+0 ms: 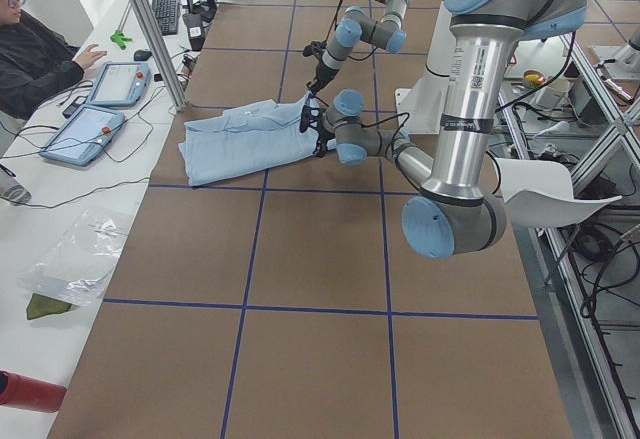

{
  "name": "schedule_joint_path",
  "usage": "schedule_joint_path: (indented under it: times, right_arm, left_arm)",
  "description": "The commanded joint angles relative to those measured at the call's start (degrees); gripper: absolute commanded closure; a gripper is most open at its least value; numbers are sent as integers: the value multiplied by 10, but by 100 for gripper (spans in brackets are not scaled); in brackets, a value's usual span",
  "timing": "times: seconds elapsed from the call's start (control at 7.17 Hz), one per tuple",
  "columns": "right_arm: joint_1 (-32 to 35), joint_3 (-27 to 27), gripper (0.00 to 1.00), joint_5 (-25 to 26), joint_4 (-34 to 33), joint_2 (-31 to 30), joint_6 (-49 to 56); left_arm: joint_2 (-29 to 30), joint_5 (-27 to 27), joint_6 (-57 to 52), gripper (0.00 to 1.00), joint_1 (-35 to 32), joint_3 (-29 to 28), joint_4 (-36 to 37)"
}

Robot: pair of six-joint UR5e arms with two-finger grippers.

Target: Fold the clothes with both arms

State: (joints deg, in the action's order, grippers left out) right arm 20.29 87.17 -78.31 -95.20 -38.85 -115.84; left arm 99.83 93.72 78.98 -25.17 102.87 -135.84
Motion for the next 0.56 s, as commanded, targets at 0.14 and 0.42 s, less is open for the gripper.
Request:
schedule_joint_path:
  times: [0.14, 0.42]
  right_arm:
    - [1, 3, 100, 0, 0, 0, -1]
    - [0, 4, 100, 0, 0, -1, 0]
  left_arm:
    - [3, -8, 14, 36, 31, -4, 1]
    - [12, -10, 14, 41, 39, -7, 1]
